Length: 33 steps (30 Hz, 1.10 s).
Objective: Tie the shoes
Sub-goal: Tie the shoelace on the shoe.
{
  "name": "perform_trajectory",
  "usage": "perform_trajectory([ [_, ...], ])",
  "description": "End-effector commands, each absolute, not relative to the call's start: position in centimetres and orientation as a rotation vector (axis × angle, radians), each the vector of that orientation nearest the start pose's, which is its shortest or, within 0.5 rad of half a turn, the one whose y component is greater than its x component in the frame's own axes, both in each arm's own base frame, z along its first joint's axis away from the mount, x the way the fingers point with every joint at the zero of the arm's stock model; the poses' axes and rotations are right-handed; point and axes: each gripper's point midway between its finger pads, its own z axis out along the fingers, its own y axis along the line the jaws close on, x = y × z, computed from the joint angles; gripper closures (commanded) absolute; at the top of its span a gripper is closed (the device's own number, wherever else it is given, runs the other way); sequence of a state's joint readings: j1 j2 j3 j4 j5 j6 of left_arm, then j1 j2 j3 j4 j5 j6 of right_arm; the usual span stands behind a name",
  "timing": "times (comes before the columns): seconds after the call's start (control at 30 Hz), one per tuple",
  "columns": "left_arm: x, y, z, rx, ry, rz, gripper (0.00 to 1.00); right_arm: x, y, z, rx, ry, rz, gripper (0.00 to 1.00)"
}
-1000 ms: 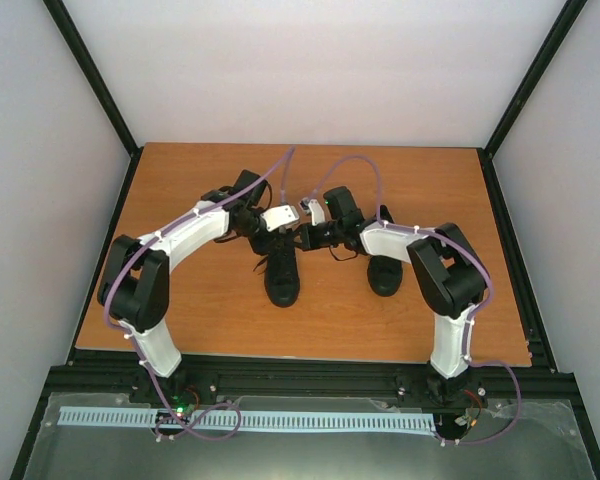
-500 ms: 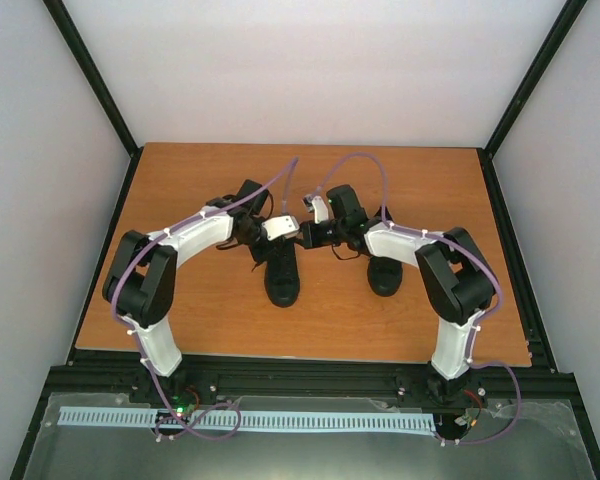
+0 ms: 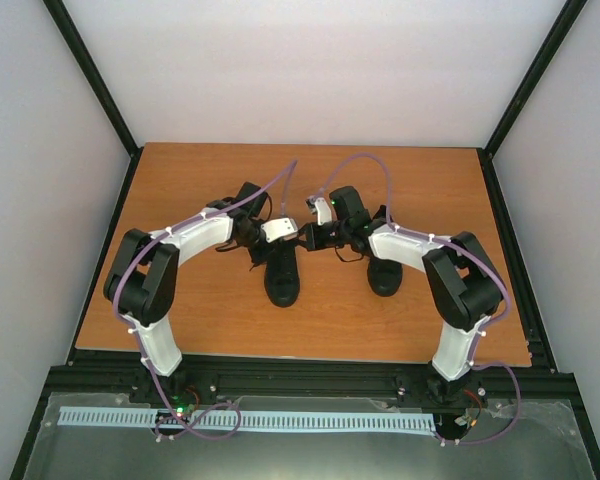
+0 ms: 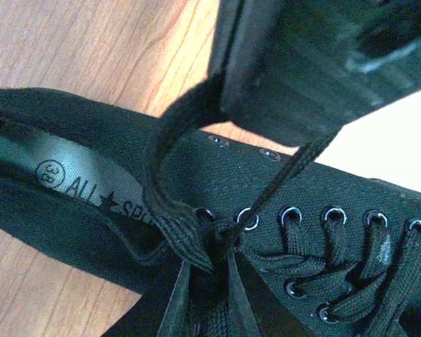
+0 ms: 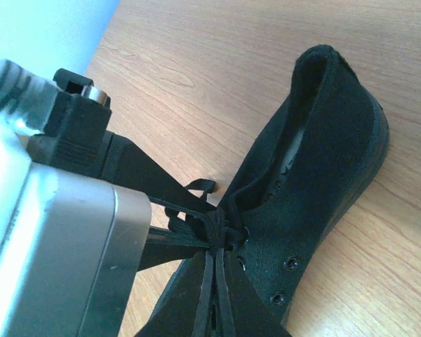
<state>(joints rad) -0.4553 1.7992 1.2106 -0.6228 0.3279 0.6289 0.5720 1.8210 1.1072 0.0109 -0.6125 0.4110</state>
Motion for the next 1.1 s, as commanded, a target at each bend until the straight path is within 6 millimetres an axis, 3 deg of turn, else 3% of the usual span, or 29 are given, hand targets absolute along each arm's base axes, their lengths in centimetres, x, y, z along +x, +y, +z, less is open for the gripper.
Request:
perform_trajectory([
  [0.0, 33.4, -22.4, 5.1, 1.491, 2.317, -0.424, 0.85, 34.4, 33.4, 13.0, -0.545, 2.319, 1.165, 0.97],
  [0.43, 33.2, -21.9, 4.0, 1.494, 2.345, -0.436, 0.90, 34.3, 32.0, 12.5, -0.520, 2.342, 1.141, 0.97],
  [0.6, 33.1, -22.2, 4.4, 1.495, 2.342, -0.466, 0.90, 33.9, 32.3, 11.7, -0.525, 2.363, 1.181, 0.97],
  [0.67, 32.8, -22.7, 5.5, 1.503, 2.319, -0.518, 0.82, 33.9, 32.4, 11.2, -0.523, 2.375, 1.186, 0.97],
  [0.73, 32.8, -23.2, 7.6, 1.516, 2.263, -0.576, 0.64, 33.9, 32.6, 10.9, -0.530, 2.378, 1.195, 0.97],
  [0.83, 32.4, -23.1, 10.6, 1.572, 2.187, -0.655, 0.48, 33.9, 32.9, 10.5, -0.543, 2.385, 1.213, 0.97],
  [0.97, 32.6, -21.0, 12.7, 1.627, 2.115, -0.626, 0.45, 33.8, 33.0, 9.8, -0.557, 2.400, 1.225, 0.97],
  [1.07, 31.8, -18.8, 11.5, 1.737, 2.094, -0.562, 0.45, 33.7, 33.1, 9.9, -0.560, 2.399, 1.228, 0.97],
])
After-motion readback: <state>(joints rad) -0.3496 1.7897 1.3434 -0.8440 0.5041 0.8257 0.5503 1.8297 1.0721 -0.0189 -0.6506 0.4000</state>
